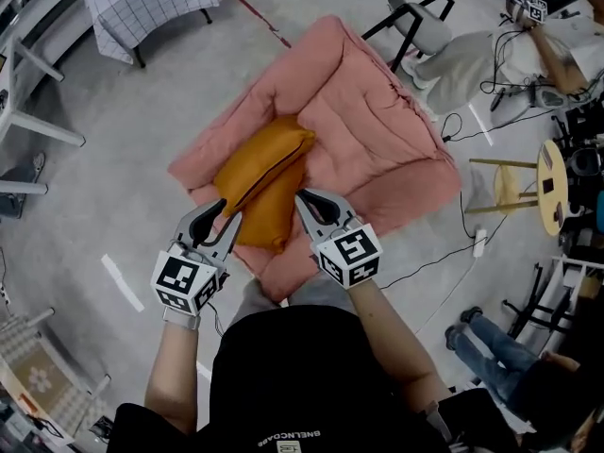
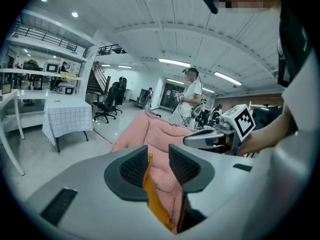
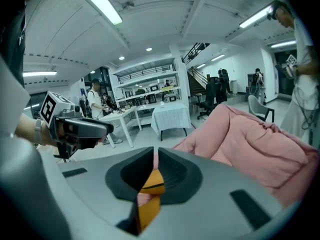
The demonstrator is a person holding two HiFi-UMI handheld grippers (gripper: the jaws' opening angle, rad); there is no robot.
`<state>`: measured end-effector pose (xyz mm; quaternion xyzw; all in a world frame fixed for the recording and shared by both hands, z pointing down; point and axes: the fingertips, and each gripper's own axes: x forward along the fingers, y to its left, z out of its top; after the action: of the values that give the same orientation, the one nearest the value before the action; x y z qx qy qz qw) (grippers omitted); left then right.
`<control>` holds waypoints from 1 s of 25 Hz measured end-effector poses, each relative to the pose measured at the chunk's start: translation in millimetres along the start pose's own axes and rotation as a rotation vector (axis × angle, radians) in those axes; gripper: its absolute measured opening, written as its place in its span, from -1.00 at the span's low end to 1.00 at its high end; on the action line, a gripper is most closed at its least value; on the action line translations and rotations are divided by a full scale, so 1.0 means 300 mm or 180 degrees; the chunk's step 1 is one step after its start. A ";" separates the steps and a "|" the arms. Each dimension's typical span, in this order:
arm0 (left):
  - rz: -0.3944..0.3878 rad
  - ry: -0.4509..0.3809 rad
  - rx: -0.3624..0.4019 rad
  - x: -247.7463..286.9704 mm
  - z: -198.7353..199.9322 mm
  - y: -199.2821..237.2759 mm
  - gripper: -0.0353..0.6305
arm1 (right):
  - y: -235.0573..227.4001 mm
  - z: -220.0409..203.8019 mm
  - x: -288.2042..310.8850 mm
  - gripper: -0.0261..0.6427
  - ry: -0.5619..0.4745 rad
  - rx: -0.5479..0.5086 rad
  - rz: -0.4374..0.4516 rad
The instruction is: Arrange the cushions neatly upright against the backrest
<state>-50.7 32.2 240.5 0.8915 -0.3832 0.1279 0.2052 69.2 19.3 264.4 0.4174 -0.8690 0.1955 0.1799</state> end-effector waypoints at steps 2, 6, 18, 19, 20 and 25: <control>0.0016 0.0100 0.0015 0.062 -0.018 0.038 -0.49 | -0.052 -0.036 0.052 -0.82 0.0111 0.0046 0.0000; 0.0070 0.0363 0.0070 0.171 -0.087 0.099 -0.39 | -0.118 -0.150 0.135 -0.74 0.0368 0.0230 0.0032; 0.0156 0.0895 0.0063 0.544 -0.325 0.280 0.00 | -0.258 -0.587 0.400 -0.28 0.1190 0.0794 0.0056; 0.0156 0.0935 0.0059 0.568 -0.348 0.296 0.02 | -0.268 -0.632 0.420 -0.22 0.1263 0.0875 0.0032; 0.0161 0.0974 0.0056 0.589 -0.371 0.315 0.04 | -0.275 -0.675 0.439 -0.16 0.1340 0.0945 0.0018; 0.0233 0.1115 -0.0176 0.677 -0.497 0.396 0.13 | -0.305 -0.868 0.507 -0.06 0.1672 0.1230 0.0016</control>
<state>-11.8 -100.7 482.3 0.8350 -0.3772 0.2780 0.2884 91.8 -5.4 577.9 0.3770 -0.7407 0.4583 0.3150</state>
